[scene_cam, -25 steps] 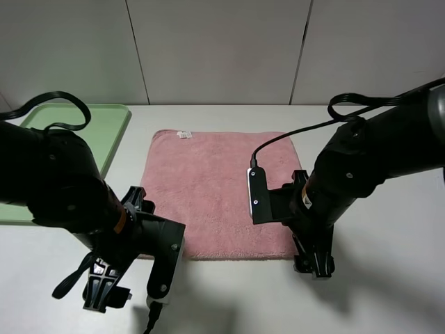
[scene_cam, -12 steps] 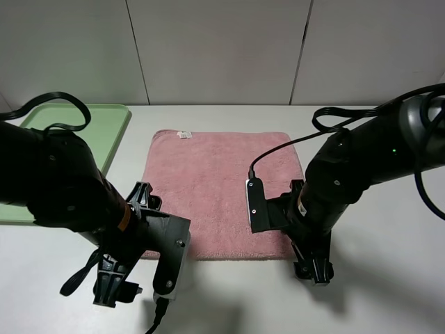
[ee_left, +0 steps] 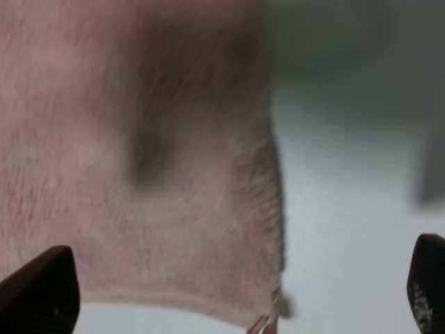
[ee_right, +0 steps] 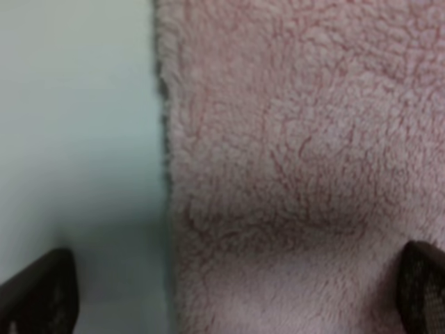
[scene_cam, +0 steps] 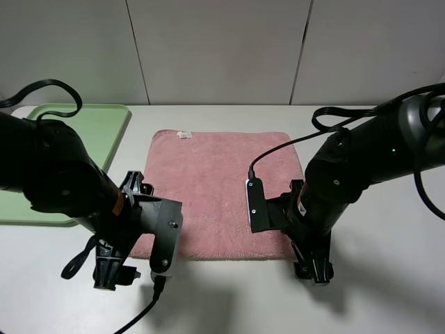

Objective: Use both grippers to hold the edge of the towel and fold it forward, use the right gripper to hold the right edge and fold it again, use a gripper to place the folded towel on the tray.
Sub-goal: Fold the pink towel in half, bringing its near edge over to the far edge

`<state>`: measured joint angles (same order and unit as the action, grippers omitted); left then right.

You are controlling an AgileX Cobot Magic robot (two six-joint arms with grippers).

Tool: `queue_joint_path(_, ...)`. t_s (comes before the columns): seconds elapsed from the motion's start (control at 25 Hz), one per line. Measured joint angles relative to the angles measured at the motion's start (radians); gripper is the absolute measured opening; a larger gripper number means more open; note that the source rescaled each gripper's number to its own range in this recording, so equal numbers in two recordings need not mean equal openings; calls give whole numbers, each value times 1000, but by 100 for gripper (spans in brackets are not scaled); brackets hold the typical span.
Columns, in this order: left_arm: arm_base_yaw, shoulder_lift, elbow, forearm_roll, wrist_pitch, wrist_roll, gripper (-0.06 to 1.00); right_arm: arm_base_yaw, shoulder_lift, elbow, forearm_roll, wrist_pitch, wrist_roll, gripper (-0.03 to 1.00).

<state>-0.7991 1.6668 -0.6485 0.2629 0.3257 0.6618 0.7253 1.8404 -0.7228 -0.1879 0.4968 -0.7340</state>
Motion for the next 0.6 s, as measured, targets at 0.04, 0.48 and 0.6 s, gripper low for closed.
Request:
queue_joint_path(0.04,8,0,0,0,-1,0,93,0,0,0,0,0,0,100)
queue_joint_path(0.48,34,82,0,0,-94,2,92,0,0,0,4,-1,-1,100)
queue_joint_path(0.6,34,113,0,0,-102,2,91,0,0,0,7,-1,-3,100)
